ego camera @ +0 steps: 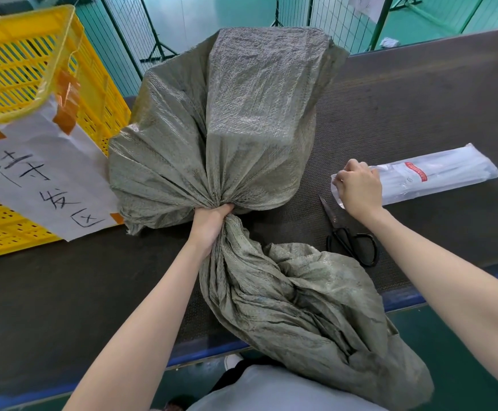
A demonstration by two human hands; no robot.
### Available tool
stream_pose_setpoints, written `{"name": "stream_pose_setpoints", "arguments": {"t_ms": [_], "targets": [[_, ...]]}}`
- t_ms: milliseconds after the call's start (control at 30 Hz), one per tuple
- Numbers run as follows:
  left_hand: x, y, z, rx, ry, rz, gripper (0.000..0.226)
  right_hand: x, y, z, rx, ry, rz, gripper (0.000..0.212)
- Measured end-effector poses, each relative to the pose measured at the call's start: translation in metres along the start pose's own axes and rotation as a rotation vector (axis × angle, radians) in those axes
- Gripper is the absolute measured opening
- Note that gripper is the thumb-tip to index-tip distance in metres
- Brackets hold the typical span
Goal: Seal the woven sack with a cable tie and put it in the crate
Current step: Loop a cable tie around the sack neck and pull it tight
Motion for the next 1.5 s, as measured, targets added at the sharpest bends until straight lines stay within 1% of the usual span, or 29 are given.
{"name": "stream_pose_setpoints", "arguments": {"t_ms": [100, 167, 267, 400, 500, 567, 633, 833, 900, 1033, 1133, 1333, 1433, 1500], "targets": [[-0.001, -0.001, 0.000, -0.003, 0.006, 0.007, 0.038, 0.015, -0.009, 0.012, -0.024, 0.226, -0.099, 0.024], [-0.001, -0.002, 0.000, -0.001, 0.006, 0.009, 0.037, 0.026, -0.017, 0.023, 0.003, 0.348, -0.143, 0.024], [-0.001, -0.004, -0.001, 0.003, 0.000, -0.001, 0.034, 0.043, -0.029, 0.047, 0.039, 0.595, -0.159, 0.020], [-0.001, -0.004, -0.002, -0.008, -0.003, -0.006, 0.035, 0.067, -0.046, 0.080, -0.049, 0.964, -0.195, 0.012], [-0.001, -0.004, -0.001, -0.007, 0.004, 0.006, 0.035, 0.086, -0.062, 0.109, 0.005, 1.132, -0.183, 0.007], [0.000, -0.004, -0.001, -0.011, 0.012, 0.006, 0.036, 0.096, -0.069, 0.127, 0.090, 1.143, -0.180, 0.007], [0.000, -0.004, 0.000, -0.011, 0.006, 0.010, 0.036, 0.106, -0.071, 0.139, 0.143, 1.154, -0.208, 0.013], [-0.001, -0.010, -0.001, 0.006, -0.024, 0.030, 0.028, 0.154, -0.050, 0.170, 0.344, 1.098, -0.389, 0.021], [0.000, -0.011, -0.002, -0.008, -0.021, 0.034, 0.027, 0.165, -0.041, 0.181, 0.387, 1.070, -0.423, 0.025], [0.001, -0.011, -0.002, -0.030, 0.007, 0.043, 0.028, 0.179, -0.029, 0.199, 0.421, 1.044, -0.472, 0.027], [0.003, -0.010, 0.000, -0.045, 0.024, 0.024, 0.039, 0.176, -0.022, 0.205, 0.398, 1.053, -0.436, 0.030], [0.004, -0.009, 0.010, -0.016, 0.024, 0.040, 0.042, 0.132, -0.014, 0.200, 0.269, 0.892, -0.208, 0.030], [0.004, -0.010, 0.012, -0.012, 0.030, 0.054, 0.041, 0.110, -0.017, 0.186, 0.226, 0.834, -0.172, 0.030], [0.003, -0.010, 0.012, -0.013, 0.026, 0.067, 0.040, 0.100, -0.020, 0.181, 0.230, 0.795, -0.173, 0.027]]}}
Point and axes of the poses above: each hand's wrist, its own y-axis towards the middle knuckle, its own x-axis out of the back of the hand, z = x × y, the point moved 7 cm from there along y, towards the middle knuckle, and after that the axes turned 13 degrees about y, right-handed, at the moved point
